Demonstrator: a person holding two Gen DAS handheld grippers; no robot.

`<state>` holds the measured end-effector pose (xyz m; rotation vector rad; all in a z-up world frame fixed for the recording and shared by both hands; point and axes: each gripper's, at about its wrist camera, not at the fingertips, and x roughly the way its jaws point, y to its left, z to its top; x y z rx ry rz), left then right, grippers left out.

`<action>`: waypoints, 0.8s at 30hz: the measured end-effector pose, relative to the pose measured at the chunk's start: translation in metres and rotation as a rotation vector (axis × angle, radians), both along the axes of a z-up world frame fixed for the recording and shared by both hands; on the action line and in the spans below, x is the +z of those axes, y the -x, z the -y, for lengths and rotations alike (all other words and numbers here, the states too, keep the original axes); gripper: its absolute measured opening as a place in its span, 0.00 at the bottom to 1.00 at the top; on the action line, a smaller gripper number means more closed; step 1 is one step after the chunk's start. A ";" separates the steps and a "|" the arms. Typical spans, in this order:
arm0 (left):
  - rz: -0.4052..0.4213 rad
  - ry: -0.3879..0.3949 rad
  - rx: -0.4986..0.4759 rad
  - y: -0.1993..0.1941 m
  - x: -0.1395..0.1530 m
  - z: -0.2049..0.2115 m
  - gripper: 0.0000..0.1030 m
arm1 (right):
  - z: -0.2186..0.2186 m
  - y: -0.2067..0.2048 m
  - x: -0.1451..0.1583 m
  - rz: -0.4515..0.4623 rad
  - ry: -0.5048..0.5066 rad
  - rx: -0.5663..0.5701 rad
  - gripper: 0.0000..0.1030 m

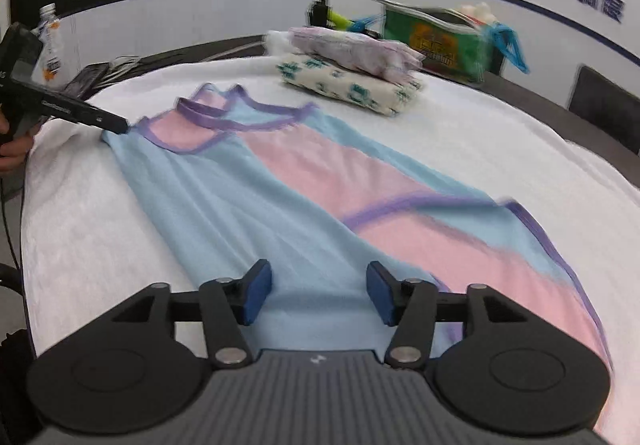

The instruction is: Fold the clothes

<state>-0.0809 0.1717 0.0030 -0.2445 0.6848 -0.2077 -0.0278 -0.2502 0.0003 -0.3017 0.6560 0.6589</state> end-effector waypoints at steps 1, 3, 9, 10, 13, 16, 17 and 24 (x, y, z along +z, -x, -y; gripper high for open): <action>-0.003 -0.010 0.003 0.001 0.002 0.000 0.07 | 0.007 0.002 0.000 0.000 0.000 -0.024 0.59; -0.008 -0.029 0.010 0.003 0.006 0.001 0.07 | 0.020 0.009 0.002 0.018 0.002 -0.072 0.59; 0.031 -0.130 0.085 0.009 0.047 0.003 0.32 | 0.061 0.021 0.034 0.135 -0.027 -0.220 0.59; 0.056 -0.106 0.067 0.005 0.060 0.005 0.32 | 0.066 0.020 0.041 0.158 -0.030 -0.237 0.59; 0.105 -0.047 0.010 -0.020 0.099 0.023 0.40 | 0.068 0.006 0.059 0.219 -0.025 -0.239 0.59; 0.094 -0.043 -0.085 -0.074 0.115 0.066 0.51 | 0.057 -0.025 0.069 0.229 -0.061 -0.209 0.59; 0.078 -0.053 -0.116 -0.095 0.115 0.083 0.51 | 0.052 -0.038 0.069 0.215 -0.069 -0.194 0.59; -0.062 -0.147 -0.074 -0.184 0.078 0.131 0.51 | 0.018 -0.104 0.054 0.113 -0.005 -0.170 0.59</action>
